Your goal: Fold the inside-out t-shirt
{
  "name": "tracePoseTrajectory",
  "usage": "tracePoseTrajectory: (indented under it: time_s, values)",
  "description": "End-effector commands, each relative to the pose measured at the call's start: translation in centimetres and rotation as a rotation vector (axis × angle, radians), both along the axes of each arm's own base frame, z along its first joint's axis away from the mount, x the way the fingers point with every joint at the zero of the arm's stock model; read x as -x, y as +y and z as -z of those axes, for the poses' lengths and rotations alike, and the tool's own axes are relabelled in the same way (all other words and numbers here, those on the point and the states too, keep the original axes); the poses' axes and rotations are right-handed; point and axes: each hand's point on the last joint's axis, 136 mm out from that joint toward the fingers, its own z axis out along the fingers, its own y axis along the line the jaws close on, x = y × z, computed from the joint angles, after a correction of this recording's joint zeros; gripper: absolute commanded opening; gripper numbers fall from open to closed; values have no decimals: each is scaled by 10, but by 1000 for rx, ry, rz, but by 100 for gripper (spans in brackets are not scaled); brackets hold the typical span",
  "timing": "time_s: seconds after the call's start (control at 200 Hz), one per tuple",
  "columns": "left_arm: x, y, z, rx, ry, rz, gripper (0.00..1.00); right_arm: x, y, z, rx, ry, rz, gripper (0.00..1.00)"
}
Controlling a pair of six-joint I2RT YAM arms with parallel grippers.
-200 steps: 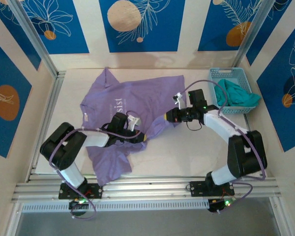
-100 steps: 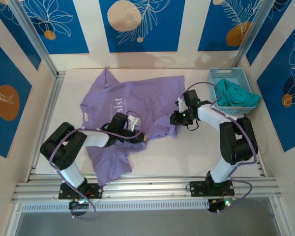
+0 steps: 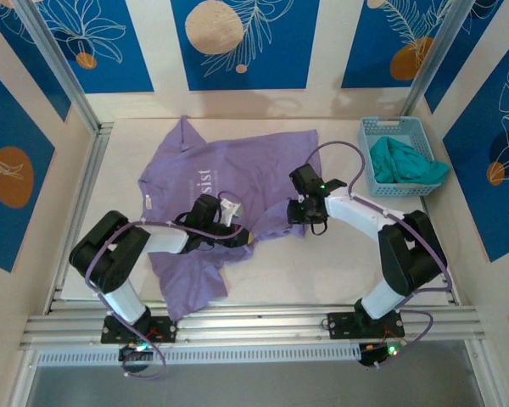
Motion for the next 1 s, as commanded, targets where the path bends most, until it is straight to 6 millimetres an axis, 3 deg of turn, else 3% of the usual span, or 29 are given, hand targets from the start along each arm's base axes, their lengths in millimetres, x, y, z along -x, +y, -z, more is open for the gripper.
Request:
tracePoseTrajectory:
  time_s: [0.0,0.15,0.385,0.705,0.995]
  values:
    - [1,-5,-3,21,1,21,0,-8,-4,-5,79,-35,46,48]
    - [1,-6,-3,24,4,23,0,-13,-5,-5,114,-43,53,47]
    - [1,-6,-2,25,4,23,0,-8,-15,-6,147,-31,69,28]
    - [2,-6,-3,28,4,24,0,-4,-21,-4,120,-21,84,17]
    - [1,-7,-3,34,6,24,0,-7,-13,3,44,-1,78,20]
